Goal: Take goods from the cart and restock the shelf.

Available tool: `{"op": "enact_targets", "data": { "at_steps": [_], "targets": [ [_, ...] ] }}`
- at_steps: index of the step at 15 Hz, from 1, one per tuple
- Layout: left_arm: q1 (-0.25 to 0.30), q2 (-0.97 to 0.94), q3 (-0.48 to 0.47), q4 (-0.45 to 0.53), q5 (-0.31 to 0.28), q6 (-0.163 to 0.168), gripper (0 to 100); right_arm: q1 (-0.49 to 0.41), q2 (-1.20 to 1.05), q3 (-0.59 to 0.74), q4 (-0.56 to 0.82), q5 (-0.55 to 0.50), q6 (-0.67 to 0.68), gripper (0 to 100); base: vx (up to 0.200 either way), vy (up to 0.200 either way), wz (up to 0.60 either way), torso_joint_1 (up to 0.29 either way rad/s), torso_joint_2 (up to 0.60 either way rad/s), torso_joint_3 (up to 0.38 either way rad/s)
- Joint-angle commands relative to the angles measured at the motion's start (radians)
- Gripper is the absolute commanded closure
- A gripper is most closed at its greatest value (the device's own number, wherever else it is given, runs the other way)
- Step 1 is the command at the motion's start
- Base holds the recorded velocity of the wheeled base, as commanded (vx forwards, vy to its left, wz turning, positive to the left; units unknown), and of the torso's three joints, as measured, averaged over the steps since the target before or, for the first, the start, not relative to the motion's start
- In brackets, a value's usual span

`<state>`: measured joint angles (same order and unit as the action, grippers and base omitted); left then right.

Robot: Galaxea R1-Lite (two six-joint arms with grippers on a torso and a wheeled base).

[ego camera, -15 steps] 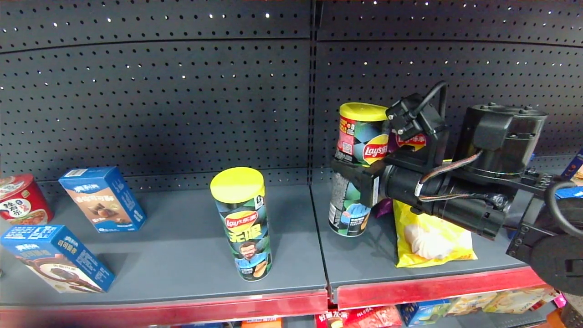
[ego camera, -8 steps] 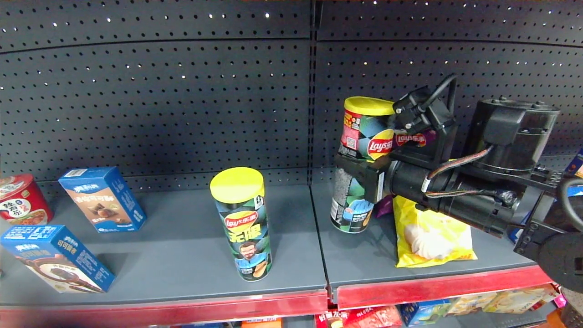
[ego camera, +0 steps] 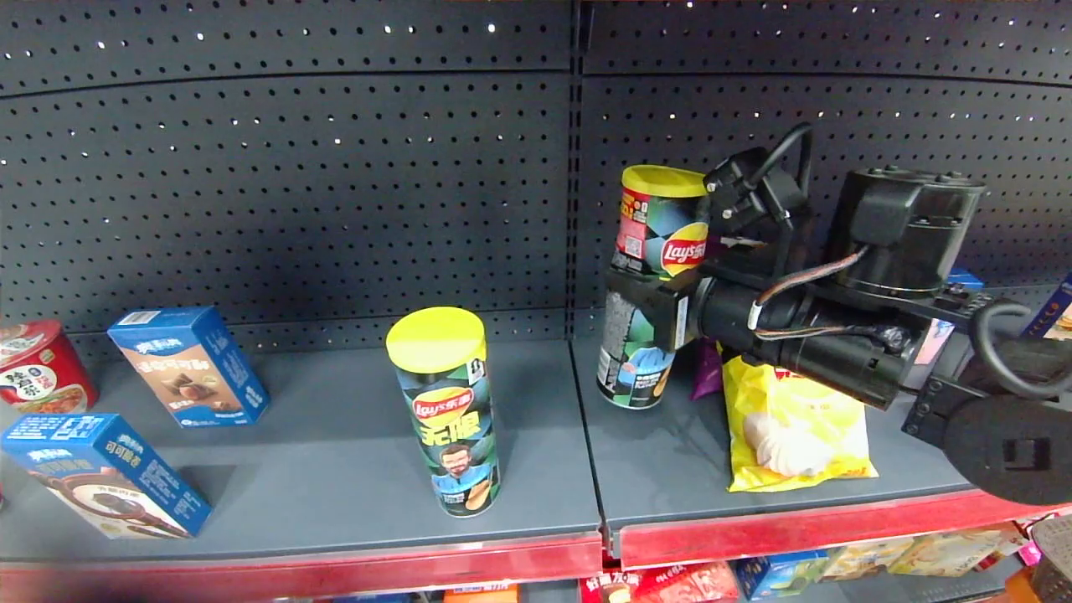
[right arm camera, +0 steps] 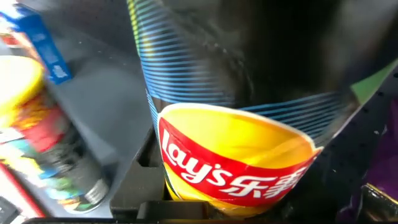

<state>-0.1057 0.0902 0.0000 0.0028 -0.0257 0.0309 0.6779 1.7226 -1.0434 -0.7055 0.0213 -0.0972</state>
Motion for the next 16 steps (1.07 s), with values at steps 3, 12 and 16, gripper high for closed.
{"op": "enact_targets", "data": {
  "at_steps": [3,12,16],
  "targets": [
    [0.0,0.002,0.0,0.0,0.0,0.0,0,-0.057,0.08,-0.092,0.012,-0.007,0.004,100,0.0,0.0,0.0,0.0,0.0,0.0],
    [0.0,0.002,0.0,0.0,0.0,0.0,0,-0.061,0.094,-0.055,0.031,0.086,0.047,100,0.0,0.0,0.0,0.0,0.0,0.0],
    [0.0,0.002,0.0,0.0,0.0,0.0,0,-0.061,0.083,-0.015,0.029,0.088,0.007,100,0.0,0.0,0.3,0.0,0.0,0.0]
  ]
}}
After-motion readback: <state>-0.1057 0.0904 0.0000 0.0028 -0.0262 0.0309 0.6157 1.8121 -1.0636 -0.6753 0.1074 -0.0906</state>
